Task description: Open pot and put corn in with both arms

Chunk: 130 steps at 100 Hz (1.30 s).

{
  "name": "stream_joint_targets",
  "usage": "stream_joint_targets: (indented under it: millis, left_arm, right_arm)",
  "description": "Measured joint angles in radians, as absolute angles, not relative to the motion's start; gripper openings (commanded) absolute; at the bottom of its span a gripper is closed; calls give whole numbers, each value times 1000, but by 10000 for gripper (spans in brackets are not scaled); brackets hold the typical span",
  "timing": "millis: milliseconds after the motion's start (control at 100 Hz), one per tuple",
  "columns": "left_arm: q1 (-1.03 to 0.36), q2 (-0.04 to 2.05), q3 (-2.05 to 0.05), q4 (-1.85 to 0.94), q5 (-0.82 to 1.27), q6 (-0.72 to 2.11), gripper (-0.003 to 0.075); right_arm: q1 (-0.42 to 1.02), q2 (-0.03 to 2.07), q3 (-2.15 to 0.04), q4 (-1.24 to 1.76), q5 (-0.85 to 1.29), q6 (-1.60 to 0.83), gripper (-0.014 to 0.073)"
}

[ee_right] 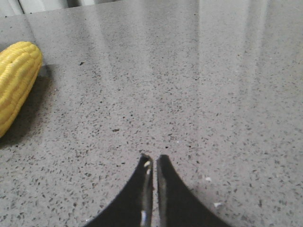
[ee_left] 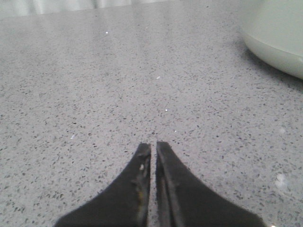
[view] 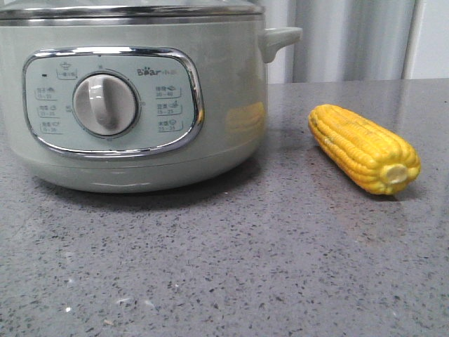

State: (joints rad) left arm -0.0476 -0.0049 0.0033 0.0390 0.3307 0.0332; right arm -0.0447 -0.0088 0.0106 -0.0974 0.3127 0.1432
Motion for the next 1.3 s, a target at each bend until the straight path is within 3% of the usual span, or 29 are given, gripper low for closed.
stream_joint_targets:
  millis: [960,1300]
  left_arm:
    - [-48,-5,3,39,328,33,-20]
    - [-48,-5,3,39,214,33,-20]
  right_arm:
    - [-45,-9,11,-101,313,143,-69]
    - [-45,-9,11,-104,287,143,-69]
